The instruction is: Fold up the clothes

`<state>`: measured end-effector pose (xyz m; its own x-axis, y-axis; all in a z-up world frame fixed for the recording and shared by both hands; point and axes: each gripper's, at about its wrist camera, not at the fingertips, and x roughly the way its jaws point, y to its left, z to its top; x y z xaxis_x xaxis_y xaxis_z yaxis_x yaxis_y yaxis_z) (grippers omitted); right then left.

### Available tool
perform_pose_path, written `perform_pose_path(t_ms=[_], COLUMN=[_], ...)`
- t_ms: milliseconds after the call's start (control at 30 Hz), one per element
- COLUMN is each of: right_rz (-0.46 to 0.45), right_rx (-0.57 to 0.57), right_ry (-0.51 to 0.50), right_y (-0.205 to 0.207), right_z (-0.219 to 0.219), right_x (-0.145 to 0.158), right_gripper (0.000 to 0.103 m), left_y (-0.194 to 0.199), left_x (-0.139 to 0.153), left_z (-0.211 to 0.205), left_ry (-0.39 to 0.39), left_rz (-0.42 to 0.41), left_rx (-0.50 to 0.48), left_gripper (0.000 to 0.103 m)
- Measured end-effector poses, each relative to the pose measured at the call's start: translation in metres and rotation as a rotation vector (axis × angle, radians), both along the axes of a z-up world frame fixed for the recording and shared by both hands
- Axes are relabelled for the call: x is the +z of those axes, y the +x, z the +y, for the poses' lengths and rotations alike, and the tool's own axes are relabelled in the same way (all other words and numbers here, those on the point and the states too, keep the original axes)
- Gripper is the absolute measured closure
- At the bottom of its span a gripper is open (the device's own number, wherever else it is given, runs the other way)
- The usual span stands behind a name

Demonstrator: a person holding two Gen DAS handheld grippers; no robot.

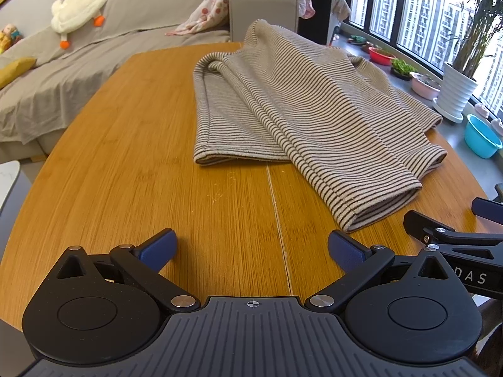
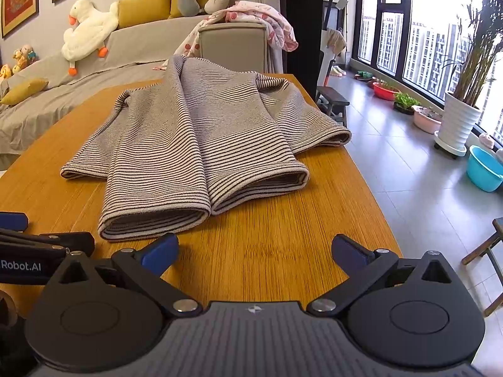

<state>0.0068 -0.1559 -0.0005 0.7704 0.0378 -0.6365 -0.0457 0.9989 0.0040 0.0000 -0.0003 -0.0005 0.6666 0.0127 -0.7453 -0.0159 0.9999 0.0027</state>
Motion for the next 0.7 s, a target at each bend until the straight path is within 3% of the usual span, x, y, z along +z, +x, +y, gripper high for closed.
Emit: perform_pose_path(t_ms=[700], right_rz=[-0.023], right_rx=[0.005], right_ry=[0.001], right_y=[-0.0043], right_z=[0.0], right_x=[-0.0024], right_gripper=[0.0], left_y=[-0.0004], left_x=[-0.0037], left_z=[-0.0017], left_ry=[0.006], left_rz=[-0.024], left_rx=[-0.002], left_gripper=[0.0])
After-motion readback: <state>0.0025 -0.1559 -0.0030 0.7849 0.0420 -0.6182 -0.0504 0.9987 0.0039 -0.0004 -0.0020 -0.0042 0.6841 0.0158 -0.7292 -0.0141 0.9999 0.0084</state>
